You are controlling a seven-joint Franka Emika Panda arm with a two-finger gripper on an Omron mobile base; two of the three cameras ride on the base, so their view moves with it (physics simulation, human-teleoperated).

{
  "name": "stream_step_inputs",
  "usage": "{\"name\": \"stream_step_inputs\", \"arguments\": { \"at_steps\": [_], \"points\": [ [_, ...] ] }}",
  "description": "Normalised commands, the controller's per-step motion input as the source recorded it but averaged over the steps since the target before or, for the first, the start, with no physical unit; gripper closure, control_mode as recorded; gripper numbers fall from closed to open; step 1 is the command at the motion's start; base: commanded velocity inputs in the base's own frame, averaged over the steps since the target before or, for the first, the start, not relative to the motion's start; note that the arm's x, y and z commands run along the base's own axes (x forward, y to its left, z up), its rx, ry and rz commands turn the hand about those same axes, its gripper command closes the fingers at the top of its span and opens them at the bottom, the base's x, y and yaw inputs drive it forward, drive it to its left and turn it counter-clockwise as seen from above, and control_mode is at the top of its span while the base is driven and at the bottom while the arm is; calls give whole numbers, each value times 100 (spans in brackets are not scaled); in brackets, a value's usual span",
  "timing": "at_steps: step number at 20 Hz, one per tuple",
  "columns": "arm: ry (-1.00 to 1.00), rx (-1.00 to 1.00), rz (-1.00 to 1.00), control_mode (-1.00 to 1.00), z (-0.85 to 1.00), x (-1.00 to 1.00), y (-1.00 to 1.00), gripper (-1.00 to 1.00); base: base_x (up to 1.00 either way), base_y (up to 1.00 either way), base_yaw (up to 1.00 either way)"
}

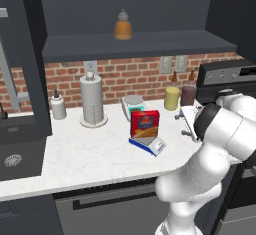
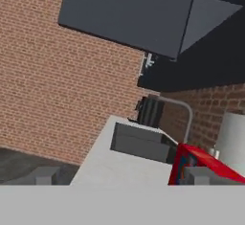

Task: Pick the boxed food and place it on the digital scale for weighing, and close the cabinet.

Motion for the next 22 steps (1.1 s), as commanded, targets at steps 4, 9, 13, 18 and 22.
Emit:
{"name": "stream_step_inputs", "arguments": {
  "at_steps": [4,9,13,18,22],
  "points": [
    [-59,0,-3,-100,84,-100,-3,-100,0,0,0],
    [-54,0,-3,-100,100,-100,-3,-100,0,0,0],
    [-51,-3,-8,-100,100,-100,5,-100,0,0,0],
    [-44,-3,-25,-100,48,-93,38,-100,0,0,0],
    [-43,0,-44,-100,1,-71,43,-100,0,0,0]
  ]
}}
